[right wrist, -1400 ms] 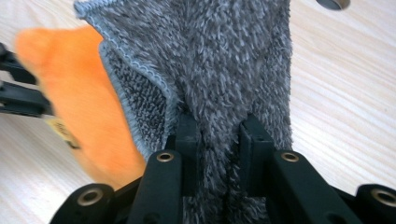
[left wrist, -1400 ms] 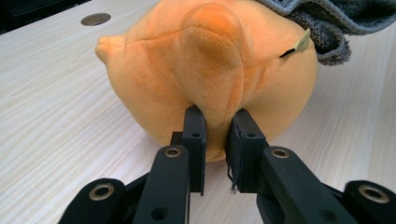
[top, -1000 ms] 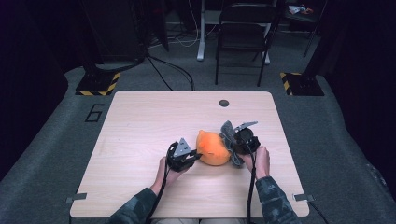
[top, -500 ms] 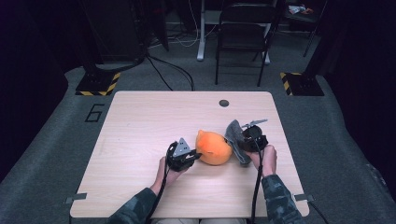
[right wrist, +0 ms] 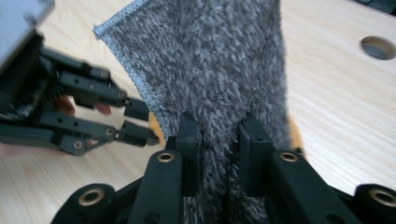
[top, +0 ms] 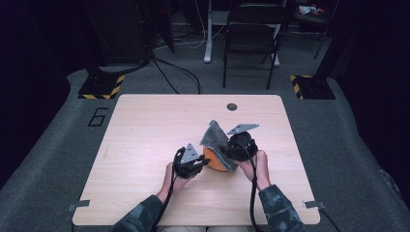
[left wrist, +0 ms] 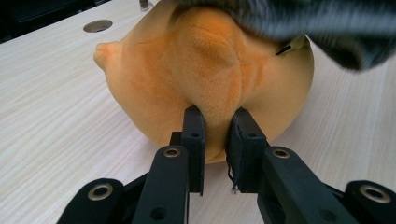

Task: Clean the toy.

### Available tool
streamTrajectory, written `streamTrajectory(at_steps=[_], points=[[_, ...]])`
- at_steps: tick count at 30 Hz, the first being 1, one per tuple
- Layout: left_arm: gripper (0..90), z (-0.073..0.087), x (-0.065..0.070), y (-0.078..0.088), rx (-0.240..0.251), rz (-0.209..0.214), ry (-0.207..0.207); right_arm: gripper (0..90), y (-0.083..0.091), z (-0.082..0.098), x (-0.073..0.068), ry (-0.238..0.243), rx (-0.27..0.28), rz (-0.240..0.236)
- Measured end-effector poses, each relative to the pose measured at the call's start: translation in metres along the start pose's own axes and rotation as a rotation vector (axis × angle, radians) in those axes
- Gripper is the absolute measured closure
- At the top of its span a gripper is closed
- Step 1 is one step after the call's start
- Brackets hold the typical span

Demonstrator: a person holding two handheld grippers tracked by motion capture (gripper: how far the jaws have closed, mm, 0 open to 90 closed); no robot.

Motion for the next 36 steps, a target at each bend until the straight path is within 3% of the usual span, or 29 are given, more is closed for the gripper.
streamTrajectory(at_steps=[7,14,16,28,36], points=[[78.2,0.001,0.000,-0.001,-0.008,0.001,0.004,73.5,-0.008,0.008,-0.001,0.065,-0.045,0.051],[78.3,0.002,-0.001,-0.001,-0.007,-0.002,0.008,73.5,-0.006,0.013,0.010,0.091,-0.093,0.076],[78.3,0.002,-0.002,-0.001,-0.007,-0.002,0.012,73.4,-0.006,0.015,0.013,0.062,-0.100,0.081],[78.3,0.003,-0.003,-0.001,-0.011,0.000,0.021,73.3,-0.005,0.033,0.044,-0.007,-0.153,0.125],[78.4,0.003,-0.004,-0.001,-0.011,0.001,0.024,73.1,-0.006,0.044,0.057,-0.047,-0.187,0.149]])
Point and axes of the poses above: each handheld gripper's, and its own axes: y roughly backward along the jaws, z roughly out of its underside, x roughly to its right, the point moved 5 cm from there along -y, roughly forward along the jaws, and after that the axes turned 14 degrees about x, right-handed, at the moved point
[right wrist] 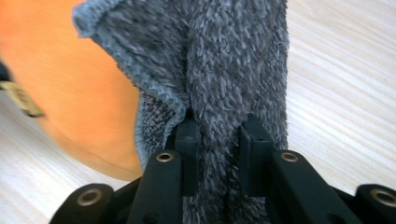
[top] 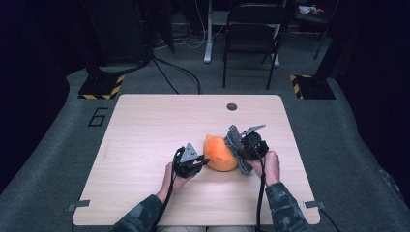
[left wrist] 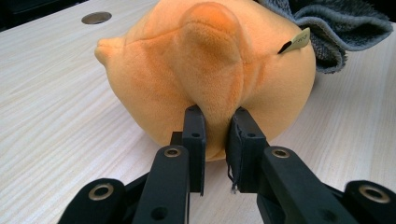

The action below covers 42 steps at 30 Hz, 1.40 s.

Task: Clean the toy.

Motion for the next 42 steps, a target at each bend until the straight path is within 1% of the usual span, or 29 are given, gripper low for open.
streamTrajectory(at_steps=[1,2,3,4,5,7,9,10,11,15,16,18,19,20,22,24,25,28,29,31,32,33,34,36,37,39,40,41,42], points=[[78.4,0.000,0.000,0.000,-0.001,0.002,0.005,73.1,-0.001,0.001,0.002,-0.003,-0.003,0.002],[78.4,0.000,0.000,0.000,0.000,0.000,0.002,73.1,-0.002,0.003,0.004,-0.009,-0.007,0.007],[78.4,0.000,-0.001,0.000,0.002,-0.004,0.003,73.1,-0.004,0.006,0.006,-0.010,-0.013,0.020],[78.4,0.000,0.000,0.000,0.000,-0.002,0.007,73.1,-0.005,0.008,0.008,-0.021,-0.020,0.017],[78.4,0.000,-0.001,0.000,0.000,-0.003,0.001,73.1,-0.007,0.010,0.011,-0.024,-0.029,0.023],[78.4,0.000,-0.001,0.000,0.001,-0.006,0.004,73.1,-0.012,0.016,0.014,-0.042,-0.037,0.032],[78.4,0.000,-0.001,0.000,0.000,-0.006,0.003,73.1,-0.016,0.022,0.018,-0.044,-0.056,0.043],[78.4,0.001,-0.001,0.000,-0.002,-0.005,0.011,73.1,-0.018,0.024,0.019,-0.056,-0.064,0.048],[78.5,0.001,-0.001,0.000,-0.004,-0.005,0.016,73.1,-0.020,0.028,0.021,-0.059,-0.087,0.059],[78.5,0.002,-0.004,0.000,0.002,-0.013,0.024,72.9,-0.034,0.043,0.026,-0.062,-0.142,0.063],[78.4,0.001,-0.004,0.000,0.002,-0.013,0.023,72.9,-0.035,0.043,0.026,-0.071,-0.137,0.059],[78.4,0.001,-0.004,0.000,0.003,-0.013,0.022,73.1,-0.030,0.039,0.028,-0.055,-0.137,0.073],[78.4,0.001,-0.004,0.001,0.002,-0.013,0.024,73.2,-0.027,0.037,0.030,-0.045,-0.128,0.082],[78.4,0.001,-0.004,0.001,-0.001,-0.008,0.024,73.2,-0.022,0.034,0.032,-0.053,-0.116,0.094],[78.4,0.001,-0.004,0.001,0.002,-0.013,0.022,73.3,-0.011,0.026,0.035,-0.067,-0.077,0.102],[78.4,0.001,-0.003,0.001,0.002,-0.010,0.023,73.4,0.001,0.016,0.038,-0.077,-0.018,0.095],[78.4,0.001,-0.003,0.001,-0.001,-0.008,0.022,73.3,0.008,0.011,0.037,-0.076,0.007,0.099],[78.4,0.001,-0.003,0.000,0.002,-0.011,0.024,73.4,0.024,-0.006,0.029,-0.067,0.082,0.067],[78.4,0.001,-0.003,0.000,0.003,-0.013,0.023,73.3,0.028,-0.011,0.024,-0.057,0.101,0.054],[78.3,0.001,-0.003,0.000,0.003,-0.012,0.023,73.4,0.032,-0.019,0.011,-0.050,0.125,0.007],[78.3,0.001,-0.003,0.001,0.003,-0.012,0.023,73.3,0.032,-0.022,0.005,-0.030,0.122,-0.014],[78.1,0.001,-0.003,0.001,0.004,-0.013,0.024,73.3,0.030,-0.022,-0.002,-0.021,0.112,-0.034],[78.0,0.001,-0.003,0.001,0.003,-0.013,0.023,73.3,0.026,-0.022,-0.008,0.002,0.097,-0.046],[77.7,0.001,-0.003,0.001,0.002,-0.013,0.023,73.3,0.016,-0.017,-0.018,0.037,0.049,-0.052],[77.6,0.001,-0.003,0.001,0.000,-0.013,0.020,73.4,0.010,-0.013,-0.020,0.052,0.043,-0.037],[77.1,0.001,-0.003,0.001,0.000,-0.012,0.018,73.5,0.003,-0.009,-0.021,0.055,0.046,-0.027],[76.5,0.001,-0.004,0.001,0.000,-0.014,0.017,73.5,0.002,-0.008,-0.021,0.056,0.054,-0.020],[75.3,0.001,-0.004,0.001,0.000,-0.013,0.013,73.5,0.002,-0.007,-0.020,0.046,0.058,-0.024],[73.6,0.001,-0.003,0.001,-0.002,-0.015,0.012,73.5,0.001,-0.007,-0.019,0.047,0.062,-0.025]])
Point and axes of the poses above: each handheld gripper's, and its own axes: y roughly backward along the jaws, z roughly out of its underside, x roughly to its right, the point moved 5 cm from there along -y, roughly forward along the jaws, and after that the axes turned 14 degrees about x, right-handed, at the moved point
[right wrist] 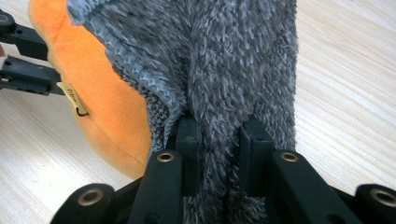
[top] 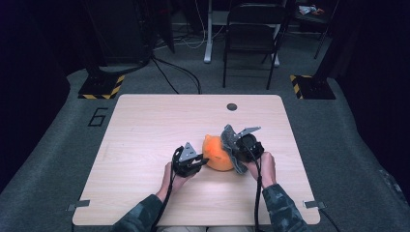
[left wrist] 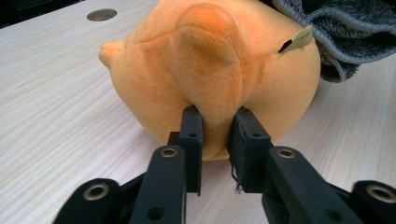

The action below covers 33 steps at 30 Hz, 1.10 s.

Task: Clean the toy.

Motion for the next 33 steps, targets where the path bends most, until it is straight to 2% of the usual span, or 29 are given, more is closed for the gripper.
streamTrajectory(at_steps=[4,8,10,13,16,19,21,26,29,30,33], points=[[60.1,0.000,-0.001,-0.001,-0.017,-0.019,-0.017,73.5,-0.002,0.002,0.005,-0.019,0.014,0.005],[50.4,0.003,-0.003,-0.002,-0.044,-0.026,-0.006,73.6,-0.003,0.005,0.007,-0.037,0.019,0.019],[46.0,0.003,-0.002,-0.003,-0.040,-0.037,-0.011,73.5,-0.004,0.005,0.009,-0.035,0.018,0.018],[42.8,0.002,0.000,-0.005,-0.026,-0.044,-0.022,73.4,-0.005,0.006,0.009,-0.047,0.022,0.019],[42.6,0.003,0.004,-0.006,-0.019,-0.066,-0.061,73.4,-0.005,0.006,0.008,-0.043,0.025,0.020],[45.8,0.002,0.009,-0.009,-0.003,-0.085,-0.097,73.4,-0.005,0.006,0.006,-0.042,0.027,0.023],[52.6,0.003,0.010,-0.010,-0.001,-0.093,-0.103,73.4,-0.006,0.005,0.005,-0.034,0.033,0.020],[75.2,0.006,0.012,-0.009,0.014,-0.118,-0.148,73.5,-0.006,0.004,0.002,-0.036,0.046,0.014],[80.3,0.005,0.010,-0.008,0.014,-0.113,-0.139,73.5,-0.004,0.002,0.002,-0.044,0.051,0.017],[80.9,0.004,0.009,-0.007,0.016,-0.111,-0.128,73.4,-0.003,0.001,0.003,-0.039,0.071,0.013],[81.8,0.000,0.005,-0.004,0.018,-0.086,-0.083,73.3,0.003,-0.005,0.005,-0.050,0.084,0.007]])
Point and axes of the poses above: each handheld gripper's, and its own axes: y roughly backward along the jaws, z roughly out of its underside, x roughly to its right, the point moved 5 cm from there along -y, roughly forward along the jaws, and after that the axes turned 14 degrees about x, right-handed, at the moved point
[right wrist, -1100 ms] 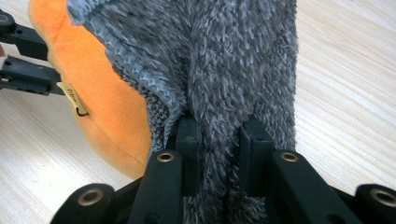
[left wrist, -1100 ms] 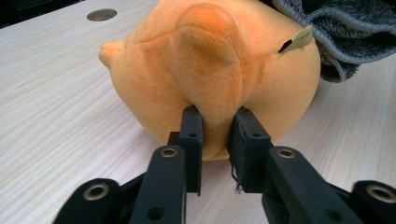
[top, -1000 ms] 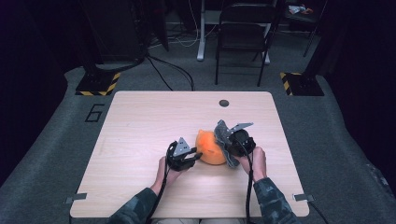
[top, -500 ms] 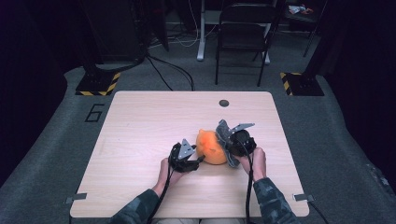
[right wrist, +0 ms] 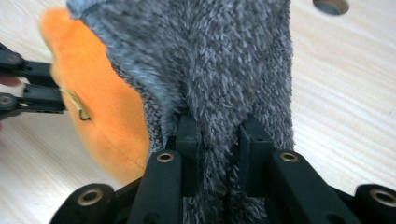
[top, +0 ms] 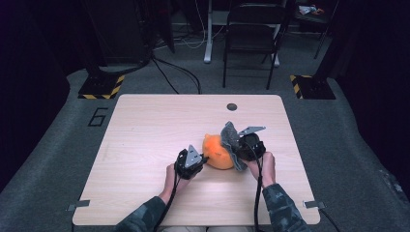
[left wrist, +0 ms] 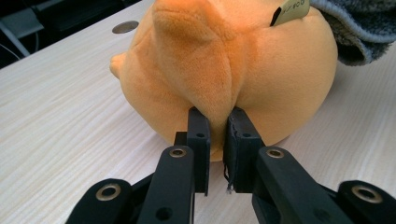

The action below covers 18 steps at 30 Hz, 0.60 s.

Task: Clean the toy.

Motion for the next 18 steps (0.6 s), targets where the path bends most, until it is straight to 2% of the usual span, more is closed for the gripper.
streamTrajectory(at_steps=[5,8,11,13,16,17,18], points=[[81.9,-0.005,-0.008,0.005,0.011,0.039,0.105,73.2,0.014,-0.016,-0.006,0.005,0.045,-0.016],[82.0,-0.010,-0.009,0.009,0.015,0.056,0.114,73.1,0.022,-0.026,-0.018,0.010,0.073,-0.035],[81.9,-0.013,-0.008,0.011,0.013,0.062,0.109,73.0,0.026,-0.034,-0.034,0.050,0.096,-0.076],[81.8,-0.013,-0.007,0.010,0.014,0.060,0.106,72.7,0.024,-0.034,-0.044,0.073,0.094,-0.093],[81.4,-0.011,-0.007,0.009,-0.007,0.063,0.105,72.3,0.012,-0.025,-0.052,0.121,0.049,-0.072],[81.1,-0.010,-0.007,0.009,-0.013,0.059,0.098,72.2,0.006,-0.020,-0.050,0.146,0.037,-0.059],[80.8,-0.009,-0.008,0.009,-0.017,0.057,0.097,72.2,0.003,-0.017,-0.049,0.149,0.032,-0.052]])
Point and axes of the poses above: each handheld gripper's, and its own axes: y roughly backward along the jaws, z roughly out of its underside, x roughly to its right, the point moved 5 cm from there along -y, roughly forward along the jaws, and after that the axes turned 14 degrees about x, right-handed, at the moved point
